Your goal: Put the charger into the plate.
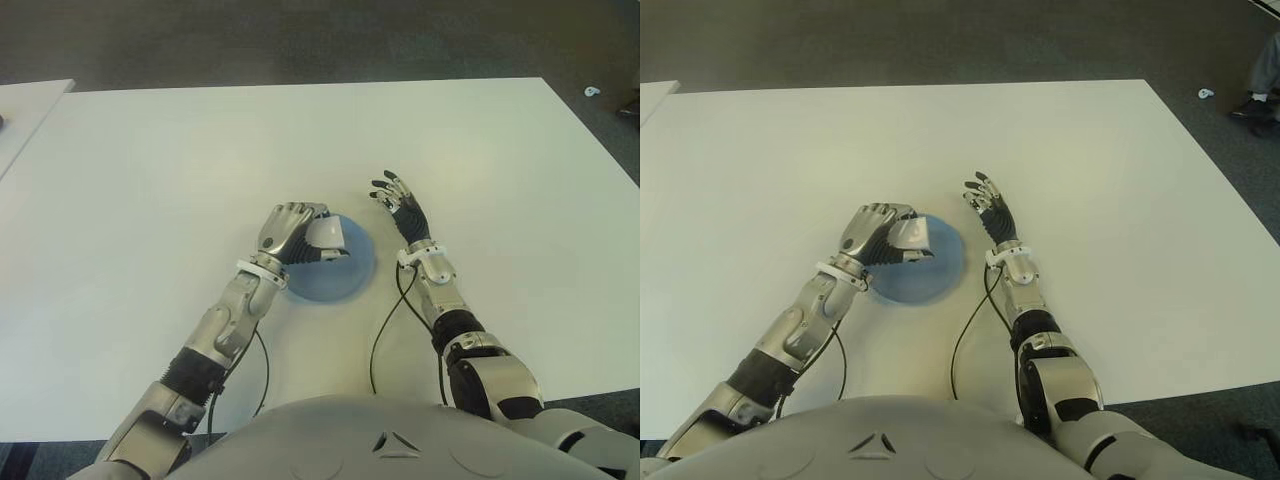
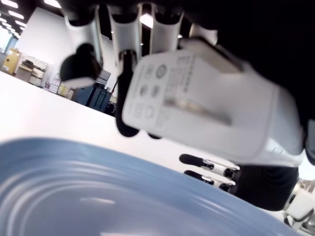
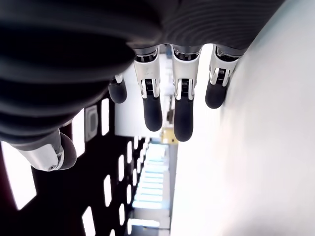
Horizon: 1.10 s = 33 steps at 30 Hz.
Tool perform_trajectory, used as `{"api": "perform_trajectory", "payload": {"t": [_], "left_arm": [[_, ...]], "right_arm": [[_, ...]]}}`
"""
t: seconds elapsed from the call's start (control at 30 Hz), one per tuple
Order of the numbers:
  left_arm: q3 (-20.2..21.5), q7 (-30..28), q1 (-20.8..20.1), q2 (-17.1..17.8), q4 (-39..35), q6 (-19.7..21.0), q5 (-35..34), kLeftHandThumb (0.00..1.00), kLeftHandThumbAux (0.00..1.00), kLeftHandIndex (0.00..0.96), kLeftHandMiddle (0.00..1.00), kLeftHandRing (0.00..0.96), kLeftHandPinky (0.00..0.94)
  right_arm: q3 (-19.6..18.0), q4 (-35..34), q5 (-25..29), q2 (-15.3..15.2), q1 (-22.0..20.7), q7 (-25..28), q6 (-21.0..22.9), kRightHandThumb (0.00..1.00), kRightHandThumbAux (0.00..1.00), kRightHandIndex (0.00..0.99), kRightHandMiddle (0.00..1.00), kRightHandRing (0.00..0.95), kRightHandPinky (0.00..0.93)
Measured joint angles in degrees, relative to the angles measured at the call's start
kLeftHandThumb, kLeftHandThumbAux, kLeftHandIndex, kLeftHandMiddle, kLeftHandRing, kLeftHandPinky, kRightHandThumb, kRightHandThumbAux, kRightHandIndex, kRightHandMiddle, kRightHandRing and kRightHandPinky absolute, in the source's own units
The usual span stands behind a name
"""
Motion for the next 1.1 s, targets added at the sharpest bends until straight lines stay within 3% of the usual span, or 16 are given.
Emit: {"api": "perform_trajectory", "payload": {"t": [0.2,0.27,0.4,0.47,0.57,0.67,0.83,1.1], "left_arm": [[-0.9,0.6,-0.9,-0.4,2.0,-0.2,0.5,0.376,0.54,0.802,0.86,0.847,0.832],[-1.0,0.6,-1.0,-0.4,2.5,-0.2,0.5,0.374,0.518,0.762,0.844,0.832,0.802],[-1.0,0.8,-1.1,-0.6,3.7,-0.7,0.3,0.372,0.466,0.594,0.78,0.762,0.72],[-1.1,1.3,-1.1,-0.6,4.4,-1.2,0.2,0.354,0.408,0.462,0.701,0.69,0.637],[-1.2,1.6,-1.3,-0.3,5.4,-2.1,0.3,0.311,0.331,0.215,0.286,0.269,0.27],[-1.4,1.5,-1.4,0.3,5.8,-2.4,0.6,0.288,0.281,0.076,0.098,0.091,0.092],[-1.5,1.2,-1.4,2.4,5.5,-2.9,1.1,0.28,0.227,0.012,0.016,0.015,0.015],[-1.4,0.0,-1.4,3.9,4.3,-3.2,1.0,0.279,0.199,0.0,0.0,0.0,0.0]], "right_arm": [[-0.3,-1.4,0.1,0.2,0.8,0.2,0.9,0.052,0.426,0.0,0.227,0.253,0.149],[-0.3,-1.6,0.1,0.2,0.9,0.2,1.0,0.051,0.423,0.0,0.225,0.252,0.148],[-0.3,-1.8,0.0,0.2,1.0,0.3,1.0,0.05,0.42,0.0,0.226,0.254,0.154],[-0.3,-1.8,0.0,0.2,1.1,0.4,1.0,0.05,0.419,0.0,0.226,0.258,0.163],[-0.3,-1.8,0.1,0.2,1.1,0.6,1.0,0.057,0.427,0.0,0.227,0.267,0.173],[-0.4,-1.8,0.2,0.2,1.1,1.1,1.0,0.066,0.438,0.0,0.23,0.276,0.178],[-0.7,-1.8,0.6,0.2,1.1,1.9,1.0,0.074,0.449,0.0,0.232,0.281,0.174],[-1.1,-1.8,0.8,0.2,1.1,2.7,1.0,0.074,0.441,0.0,0.227,0.272,0.153]]}}
